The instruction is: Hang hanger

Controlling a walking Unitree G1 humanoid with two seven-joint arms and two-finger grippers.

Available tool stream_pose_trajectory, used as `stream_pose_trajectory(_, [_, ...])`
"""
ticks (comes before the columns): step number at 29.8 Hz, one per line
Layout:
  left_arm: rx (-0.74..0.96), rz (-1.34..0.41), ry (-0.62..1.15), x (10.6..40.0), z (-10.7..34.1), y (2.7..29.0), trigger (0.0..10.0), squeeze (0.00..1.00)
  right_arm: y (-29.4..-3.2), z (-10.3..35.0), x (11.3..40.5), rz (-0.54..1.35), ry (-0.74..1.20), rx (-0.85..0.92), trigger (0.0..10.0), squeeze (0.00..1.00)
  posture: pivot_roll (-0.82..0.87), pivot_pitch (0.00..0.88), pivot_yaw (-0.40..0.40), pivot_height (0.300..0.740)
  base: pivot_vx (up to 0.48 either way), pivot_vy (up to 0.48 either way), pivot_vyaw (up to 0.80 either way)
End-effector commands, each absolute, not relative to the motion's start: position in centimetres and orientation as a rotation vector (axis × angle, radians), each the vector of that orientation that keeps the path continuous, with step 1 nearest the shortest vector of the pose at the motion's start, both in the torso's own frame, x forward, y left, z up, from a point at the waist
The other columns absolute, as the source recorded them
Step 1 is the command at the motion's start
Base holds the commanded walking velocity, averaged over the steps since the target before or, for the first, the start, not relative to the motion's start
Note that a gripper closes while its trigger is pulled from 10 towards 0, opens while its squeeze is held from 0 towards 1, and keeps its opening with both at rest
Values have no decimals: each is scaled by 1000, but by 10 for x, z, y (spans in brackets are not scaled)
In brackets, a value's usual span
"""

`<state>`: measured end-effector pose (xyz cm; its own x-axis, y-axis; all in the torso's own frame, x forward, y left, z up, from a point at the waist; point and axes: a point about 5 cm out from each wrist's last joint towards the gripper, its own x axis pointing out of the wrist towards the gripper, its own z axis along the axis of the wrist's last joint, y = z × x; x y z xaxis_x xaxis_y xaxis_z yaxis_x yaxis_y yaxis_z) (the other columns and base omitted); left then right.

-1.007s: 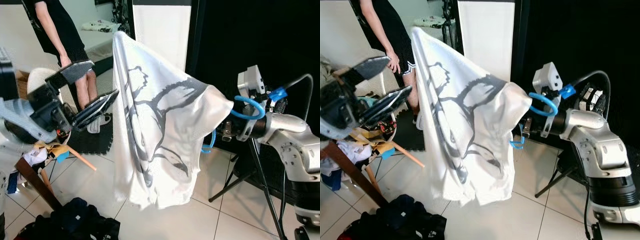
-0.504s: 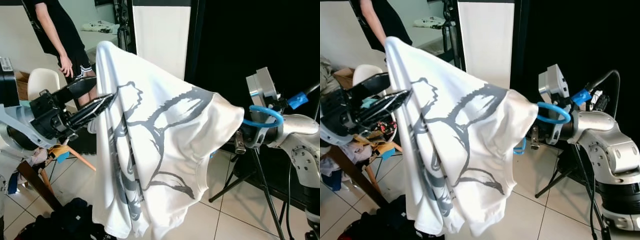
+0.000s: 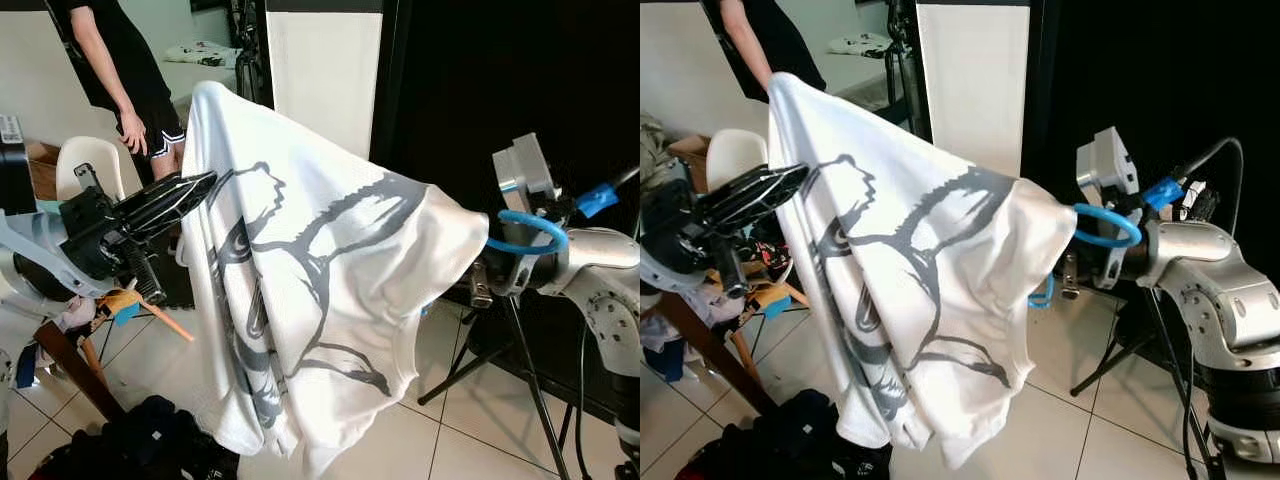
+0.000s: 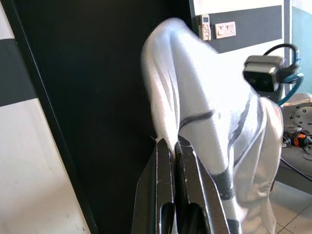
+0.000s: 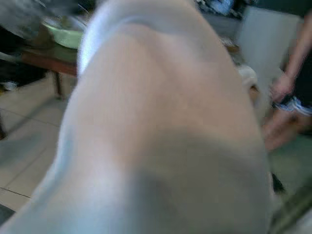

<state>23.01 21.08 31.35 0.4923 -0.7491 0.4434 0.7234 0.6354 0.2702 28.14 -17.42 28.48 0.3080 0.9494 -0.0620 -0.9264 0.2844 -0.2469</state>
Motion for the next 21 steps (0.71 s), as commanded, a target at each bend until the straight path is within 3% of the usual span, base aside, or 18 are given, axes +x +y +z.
stream_pose_trajectory(1, [71, -841, -597, 227, 325, 225, 0, 0, -179, 278, 291, 1164, -67, -244, 10000, 0, -107, 0, 26, 736, 0, 0, 0])
stream_pose_trajectory(4, [71, -841, -597, 227, 325, 225, 0, 0, -179, 278, 291, 1164, -67, -244, 10000, 0, -107, 0, 26, 736, 0, 0, 0])
stream_pose_trajectory(6, [86, -758, -661, 221, 341, 248, 0, 0, -193, 270, 307, 988, -27, -183, 10000, 0, -106, 0, 28, 736, 0, 0, 0])
stream_pose_trajectory(14, [65, -683, -772, 202, 362, 275, 0, 0, -214, 266, 320, 805, -49, -24, 10000, 0, -100, 0, 25, 736, 0, 0, 0])
stream_pose_trajectory(20, [19, -749, -783, 196, 360, 267, 0, 0, -221, 268, 329, 725, -72, 58, 10000, 0, -94, 0, 21, 736, 0, 0, 0])
stream_pose_trajectory(21, [-5, -825, -743, 195, 351, 256, 0, 0, -221, 270, 333, 696, -92, 106, 10000, 0, -90, 0, 20, 736, 0, 0, 0])
